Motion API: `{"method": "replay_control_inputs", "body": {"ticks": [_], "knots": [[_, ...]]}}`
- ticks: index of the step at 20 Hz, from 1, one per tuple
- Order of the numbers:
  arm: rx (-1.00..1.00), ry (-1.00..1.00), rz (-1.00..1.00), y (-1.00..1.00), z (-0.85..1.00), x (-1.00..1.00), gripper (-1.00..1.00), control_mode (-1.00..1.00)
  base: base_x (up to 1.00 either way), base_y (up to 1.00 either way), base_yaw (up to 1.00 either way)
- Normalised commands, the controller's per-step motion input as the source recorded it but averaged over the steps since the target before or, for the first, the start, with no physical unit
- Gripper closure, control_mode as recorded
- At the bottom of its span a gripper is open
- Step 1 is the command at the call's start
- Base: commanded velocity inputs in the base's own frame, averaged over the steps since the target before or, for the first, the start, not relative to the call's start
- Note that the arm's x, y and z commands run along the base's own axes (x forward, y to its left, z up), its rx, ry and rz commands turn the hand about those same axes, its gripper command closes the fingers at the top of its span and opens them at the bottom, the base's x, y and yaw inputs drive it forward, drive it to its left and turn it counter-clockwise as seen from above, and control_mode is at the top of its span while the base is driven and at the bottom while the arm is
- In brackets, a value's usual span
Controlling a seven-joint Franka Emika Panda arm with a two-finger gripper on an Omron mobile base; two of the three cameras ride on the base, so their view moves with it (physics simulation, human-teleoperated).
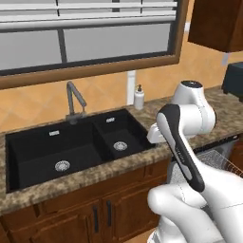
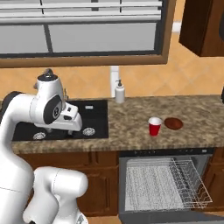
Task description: Pick up the cup and bowl from the counter, place them in the dishwasher, and close the dishwasher door.
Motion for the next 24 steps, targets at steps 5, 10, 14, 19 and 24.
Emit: {"method": "replay_control_inputs", "body": {"ticks": [5, 10, 14, 19, 24], "knots": [[0.0, 0.0, 0.0, 0.0, 0.0, 0.0, -1.0, 1.0, 0.05, 0.01, -0.64], [0.0, 0.0, 0.0, 0.0, 0.0, 0.0, -1.0, 1.0, 0.09, 0.18, -0.68], [0.0, 0.0, 0.0, 0.0, 0.0, 0.0, -1.0, 1.0, 0.15, 0.34, -0.68], [0.0, 0.0, 0.0, 0.0, 0.0, 0.0, -1.0, 1.0, 0.25, 0.52, -0.47], [0.0, 0.0, 0.0, 0.0, 0.0, 0.0, -1.0, 1.0, 0.01, 0.77, -0.13]]}}
